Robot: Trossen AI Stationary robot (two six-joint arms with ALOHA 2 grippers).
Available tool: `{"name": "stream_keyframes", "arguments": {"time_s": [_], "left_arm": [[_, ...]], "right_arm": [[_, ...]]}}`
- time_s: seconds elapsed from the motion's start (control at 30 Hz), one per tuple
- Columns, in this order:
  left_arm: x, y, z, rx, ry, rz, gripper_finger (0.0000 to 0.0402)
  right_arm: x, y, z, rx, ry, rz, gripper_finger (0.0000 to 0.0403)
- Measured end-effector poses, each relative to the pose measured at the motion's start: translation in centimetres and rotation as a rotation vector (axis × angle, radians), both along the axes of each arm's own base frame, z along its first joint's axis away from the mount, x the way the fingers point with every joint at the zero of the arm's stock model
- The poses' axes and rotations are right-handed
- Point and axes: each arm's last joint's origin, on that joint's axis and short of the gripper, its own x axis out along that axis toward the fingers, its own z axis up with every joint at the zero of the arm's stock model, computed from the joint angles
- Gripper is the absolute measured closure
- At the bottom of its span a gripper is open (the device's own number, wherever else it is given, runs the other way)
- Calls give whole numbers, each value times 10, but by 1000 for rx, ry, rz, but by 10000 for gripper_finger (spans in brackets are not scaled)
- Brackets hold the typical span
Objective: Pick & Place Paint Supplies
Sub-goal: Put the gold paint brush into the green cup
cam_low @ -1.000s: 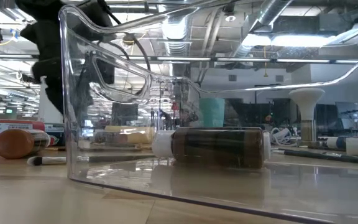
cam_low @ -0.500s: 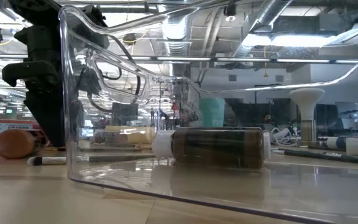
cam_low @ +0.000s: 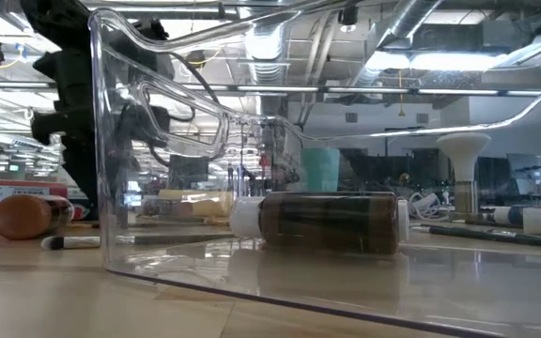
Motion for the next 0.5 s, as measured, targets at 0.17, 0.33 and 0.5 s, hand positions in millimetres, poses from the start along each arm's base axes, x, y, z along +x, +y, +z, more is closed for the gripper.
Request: {"name": "stream_keyframes", "arguments": {"time_s": [0.17, 0.33, 0.5], "left_arm": [[9, 10, 2, -8, -81, 43, 401], [9, 23, 5, -9, -104, 102, 401], [9, 29, 4, -9, -103, 132, 401]], "right_arm": [[0, 0, -2, 4, 22, -3, 283], [-1, 0, -7, 28, 77, -3, 283], [-1, 5, -14, 48, 146, 9, 283]]}}
